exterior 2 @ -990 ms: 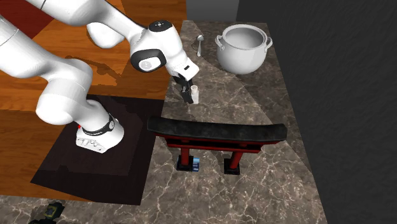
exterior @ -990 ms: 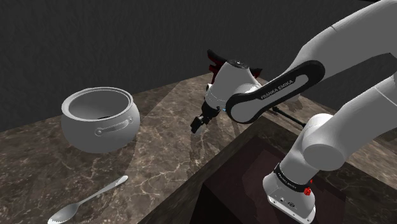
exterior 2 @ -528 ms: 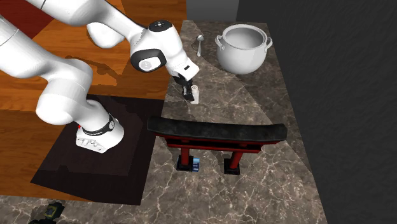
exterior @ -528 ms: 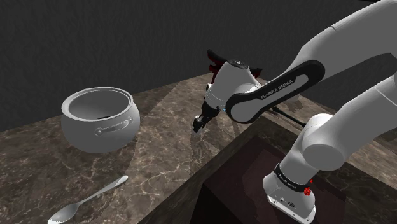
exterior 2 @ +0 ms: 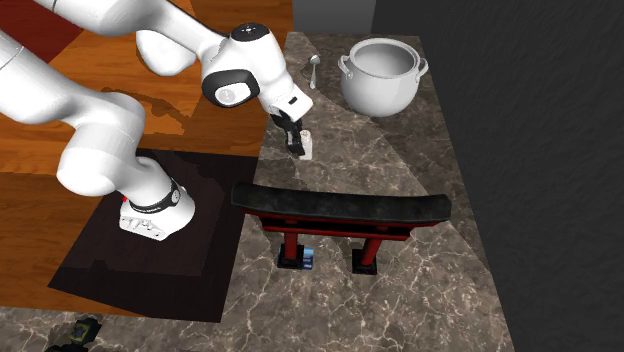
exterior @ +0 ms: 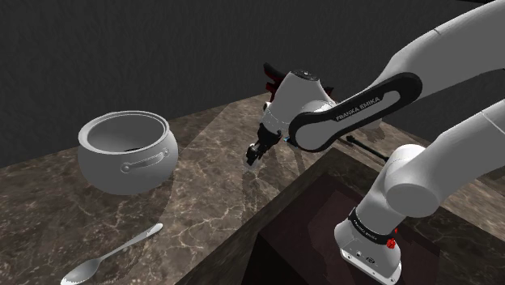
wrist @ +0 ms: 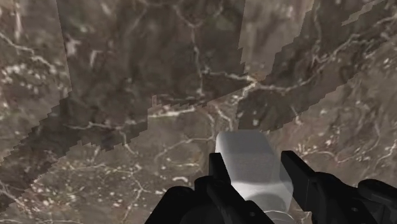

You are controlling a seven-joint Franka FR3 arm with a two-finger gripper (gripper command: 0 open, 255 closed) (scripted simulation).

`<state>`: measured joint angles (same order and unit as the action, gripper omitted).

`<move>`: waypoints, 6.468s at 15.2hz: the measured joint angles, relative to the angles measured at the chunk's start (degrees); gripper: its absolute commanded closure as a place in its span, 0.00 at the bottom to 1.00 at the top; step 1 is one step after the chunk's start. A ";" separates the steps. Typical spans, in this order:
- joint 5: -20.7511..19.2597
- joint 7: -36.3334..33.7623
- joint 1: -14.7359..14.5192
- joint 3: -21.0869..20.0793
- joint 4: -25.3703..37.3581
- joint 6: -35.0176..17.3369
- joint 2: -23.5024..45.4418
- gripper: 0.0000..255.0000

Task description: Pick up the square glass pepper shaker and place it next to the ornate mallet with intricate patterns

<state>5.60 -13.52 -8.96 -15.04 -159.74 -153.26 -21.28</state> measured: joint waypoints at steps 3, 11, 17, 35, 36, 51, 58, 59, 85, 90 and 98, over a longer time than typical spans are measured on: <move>0.28 0.18 -0.31 0.32 0.91 2.91 -2.01 1.00; 0.54 0.94 -0.67 1.45 4.10 10.78 -6.70 1.00; 0.52 0.96 -0.85 1.91 7.10 16.47 -9.41 1.00; -1.90 10.07 1.88 10.90 8.71 28.44 -19.46 1.00; -2.38 11.50 2.43 12.19 8.10 28.88 -20.43 1.00; -11.73 33.98 12.40 32.78 7.95 32.09 -23.35 1.00; -14.64 44.49 14.87 42.57 13.93 33.50 -19.01 1.00; -14.92 46.10 15.04 44.14 14.85 33.45 -18.10 1.00; 2.19 82.87 3.02 80.78 37.93 30.44 13.40 1.00; 6.19 86.24 1.80 82.69 35.72 27.25 16.68 1.00; 17.93 95.49 2.07 83.78 33.58 23.79 25.73 1.00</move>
<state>23.53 81.97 -6.89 68.74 -126.16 -129.47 4.45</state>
